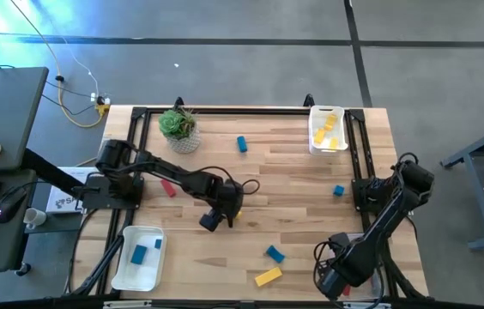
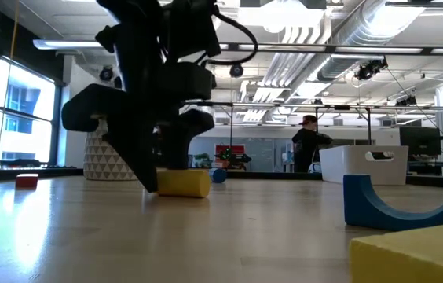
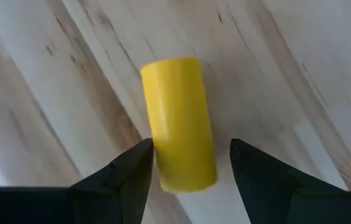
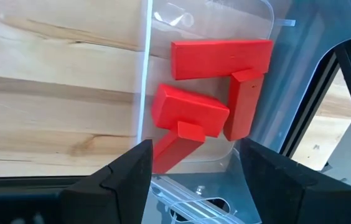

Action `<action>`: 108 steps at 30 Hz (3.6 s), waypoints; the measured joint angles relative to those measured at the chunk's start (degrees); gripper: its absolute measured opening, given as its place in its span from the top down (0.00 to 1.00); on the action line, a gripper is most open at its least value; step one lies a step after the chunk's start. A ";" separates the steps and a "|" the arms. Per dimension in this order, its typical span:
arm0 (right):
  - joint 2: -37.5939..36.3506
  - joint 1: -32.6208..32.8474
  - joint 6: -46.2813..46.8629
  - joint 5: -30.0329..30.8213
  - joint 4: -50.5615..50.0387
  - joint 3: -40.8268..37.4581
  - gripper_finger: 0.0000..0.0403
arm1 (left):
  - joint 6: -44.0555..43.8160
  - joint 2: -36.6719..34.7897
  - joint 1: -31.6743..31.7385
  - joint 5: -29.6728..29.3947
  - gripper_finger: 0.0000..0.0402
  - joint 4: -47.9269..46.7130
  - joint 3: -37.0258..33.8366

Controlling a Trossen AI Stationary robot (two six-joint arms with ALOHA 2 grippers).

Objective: Sort & place blocks by color
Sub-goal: Put the yellow block into the top white bin

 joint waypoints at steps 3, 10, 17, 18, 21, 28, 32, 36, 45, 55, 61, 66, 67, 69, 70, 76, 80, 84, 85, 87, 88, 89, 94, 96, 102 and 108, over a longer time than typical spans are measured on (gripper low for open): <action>0.00 -0.02 0.07 0.00 0.11 0.00 0.44 | -0.81 1.02 -0.04 0.20 0.50 0.70 0.00; -1.24 -0.02 1.16 0.09 1.78 0.00 0.44 | -0.77 0.97 0.27 0.00 0.61 2.27 0.00; -2.28 -0.02 1.31 2.57 0.85 1.60 0.44 | -0.79 0.91 1.26 0.65 0.75 2.44 0.00; -2.32 -0.02 1.22 3.49 0.14 2.35 0.44 | -0.80 0.91 1.47 0.68 0.75 2.44 0.00; -2.32 -0.23 0.79 6.02 -1.30 4.53 0.44 | -0.80 0.91 2.14 0.65 0.75 2.44 0.00; -2.34 -1.62 -2.33 17.35 -4.56 9.62 0.44 | -0.98 0.93 3.64 0.44 0.75 1.85 0.80; -2.34 -3.31 -6.07 23.52 -5.39 11.44 0.44 | -0.97 0.93 4.33 0.44 0.75 1.78 3.36; -2.33 -5.48 -11.60 27.13 -5.88 12.44 0.44 | -0.85 0.93 4.78 0.61 0.75 0.42 7.18; -4.09 -10.49 -27.63 36.26 -6.52 12.87 0.44 | 1.27 0.93 5.09 0.63 0.75 -4.43 15.75; -9.14 -14.77 -47.34 43.73 -7.27 12.87 0.44 | 1.65 0.93 5.09 0.63 0.75 -5.38 22.80; -11.51 -19.04 -62.56 44.09 -5.96 12.87 0.44 | 0.41 0.93 4.87 0.65 0.75 -5.10 26.37; -12.83 -22.75 -77.76 43.13 -1.75 12.87 0.44 | -0.79 0.92 4.86 0.66 0.75 -4.47 28.50; -13.05 -23.51 -80.44 42.73 -1.07 12.87 0.44 | -0.94 0.93 4.83 0.65 0.74 -4.32 28.88; -13.54 -25.02 -84.97 41.56 0.18 12.87 0.44 | -2.03 0.93 4.81 0.66 0.75 -3.83 29.54; -13.70 -25.79 -86.85 41.06 0.71 12.87 0.44 | -2.53 0.93 4.81 0.66 0.75 -3.29 29.79; -13.99 -29.37 -93.92 38.76 2.53 12.87 0.44 | -3.80 0.91 4.79 0.66 0.75 -1.06 30.66; -13.99 -31.08 -96.75 35.93 4.22 12.87 0.44 | -3.81 0.91 4.81 0.59 0.75 -0.71 30.71; -13.99 -32.54 -98.05 35.64 4.56 12.87 0.44 | -3.91 0.91 4.79 0.55 0.75 -0.39 30.69; -13.99 -32.91 -98.11 35.43 4.56 12.87 0.44 | -4.05 0.91 4.79 0.49 0.75 -0.09 30.70; -13.99 -33.54 -98.14 34.83 4.56 12.87 0.44 | -4.03 0.91 4.81 0.46 0.74 0.81 30.71; -13.99 -33.82 -98.14 34.65 4.56 12.87 0.44 | -4.03 0.91 4.79 0.44 0.74 1.26 30.69; -13.99 -34.01 -98.14 34.39 4.56 12.87 0.44 | -4.03 0.91 4.81 0.44 0.75 1.72 30.71; -13.99 -34.73 -98.14 32.85 4.49 12.87 0.44 | -4.03 0.91 4.93 0.44 0.75 3.39 30.69; -13.99 -34.91 -98.05 32.65 4.31 12.86 0.44 | -4.01 0.91 4.94 0.44 0.74 4.06 30.69; -13.99 -34.91 -96.81 32.68 4.20 12.85 0.44 | -3.81 0.91 4.94 0.46 0.75 6.13 30.69; -13.99 -34.91 -93.99 32.58 2.71 12.85 0.59 | -3.81 0.91 4.94 0.45 0.73 7.67 30.69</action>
